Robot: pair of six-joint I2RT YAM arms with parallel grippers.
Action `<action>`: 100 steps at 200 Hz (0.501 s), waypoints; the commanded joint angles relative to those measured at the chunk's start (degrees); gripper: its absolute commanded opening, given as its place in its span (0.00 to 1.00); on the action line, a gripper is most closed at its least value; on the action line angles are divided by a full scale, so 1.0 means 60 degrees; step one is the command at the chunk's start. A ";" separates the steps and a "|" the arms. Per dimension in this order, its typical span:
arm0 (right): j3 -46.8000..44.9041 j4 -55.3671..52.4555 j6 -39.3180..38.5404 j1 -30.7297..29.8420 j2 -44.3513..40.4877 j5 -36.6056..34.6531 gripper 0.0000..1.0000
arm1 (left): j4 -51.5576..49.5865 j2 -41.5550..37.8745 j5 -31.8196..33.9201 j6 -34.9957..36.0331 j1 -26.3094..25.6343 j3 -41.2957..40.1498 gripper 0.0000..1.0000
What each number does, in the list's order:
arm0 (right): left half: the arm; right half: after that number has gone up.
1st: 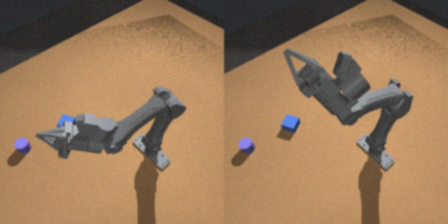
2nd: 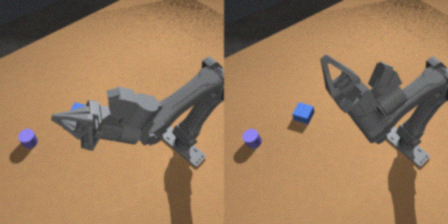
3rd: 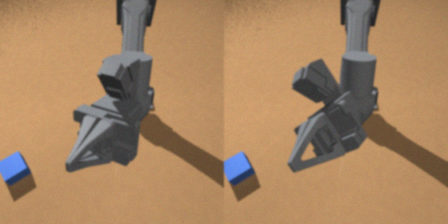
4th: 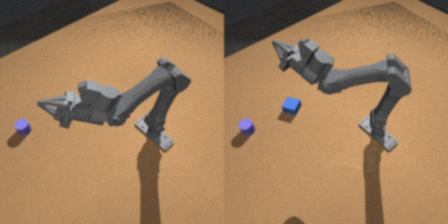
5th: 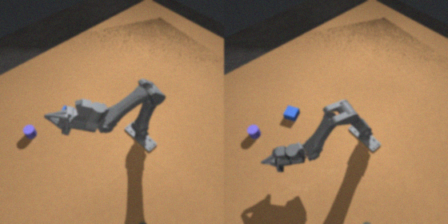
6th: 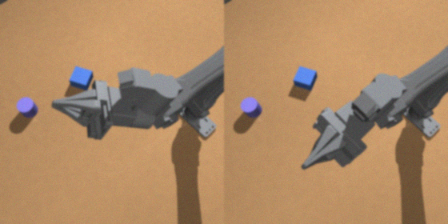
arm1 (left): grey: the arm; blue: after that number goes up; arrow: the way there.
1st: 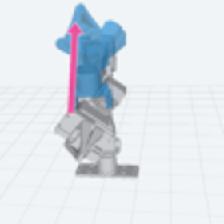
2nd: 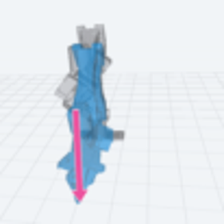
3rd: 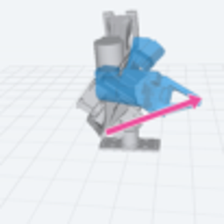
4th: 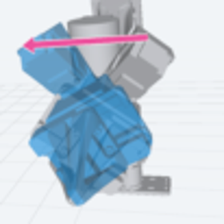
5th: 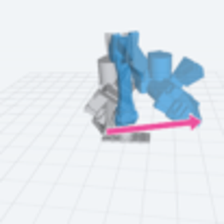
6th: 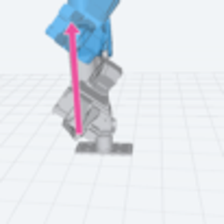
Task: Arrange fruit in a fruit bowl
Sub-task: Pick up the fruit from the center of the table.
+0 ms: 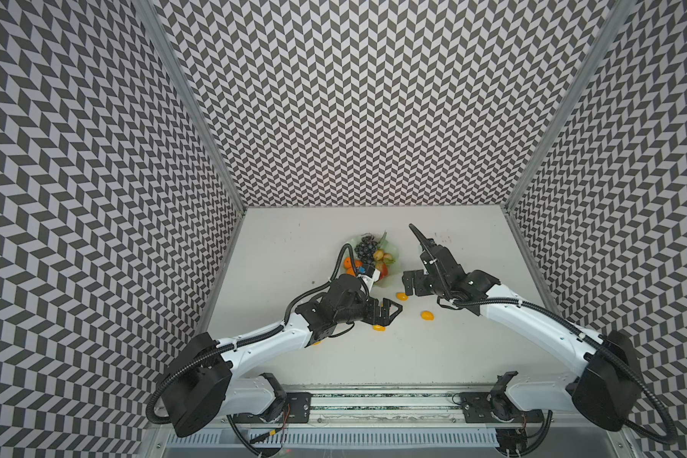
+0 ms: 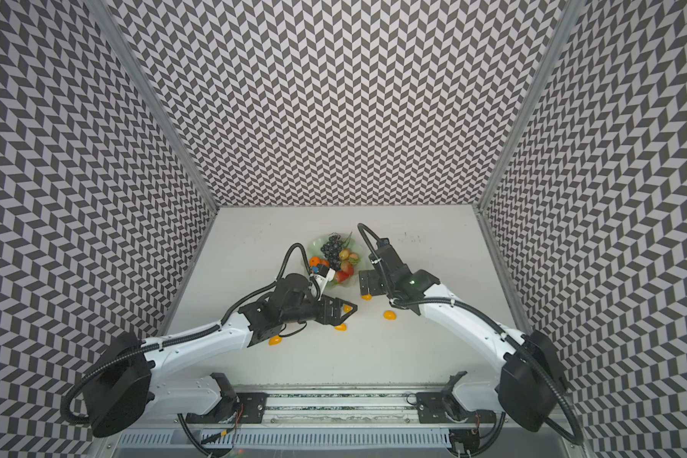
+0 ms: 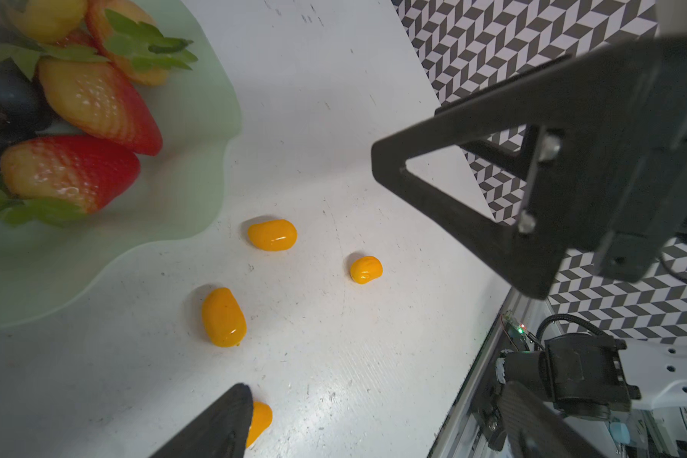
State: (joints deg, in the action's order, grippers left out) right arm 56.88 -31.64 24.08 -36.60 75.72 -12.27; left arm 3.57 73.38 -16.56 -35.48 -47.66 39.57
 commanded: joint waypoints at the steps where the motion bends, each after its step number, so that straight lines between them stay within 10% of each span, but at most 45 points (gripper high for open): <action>1: -0.0442 -0.0067 0.0269 0.0366 -0.0456 -0.0187 1.00 | 0.0271 -0.0079 0.0264 0.0178 -0.0060 0.0333 1.00; 58: -0.0663 -0.0572 -0.0359 0.0614 -0.0249 0.0507 0.99 | 0.0508 0.0350 0.0466 0.0079 -0.0460 0.0383 1.00; 100: -0.0223 -0.1287 -0.0991 0.0709 0.0786 0.1551 0.73 | 0.0885 0.0773 0.0428 -0.0329 -0.0801 0.0407 1.00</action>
State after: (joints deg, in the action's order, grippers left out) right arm 53.54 -36.62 20.99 -32.77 76.75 -7.68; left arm 6.00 77.32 -14.61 -35.88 -51.70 40.69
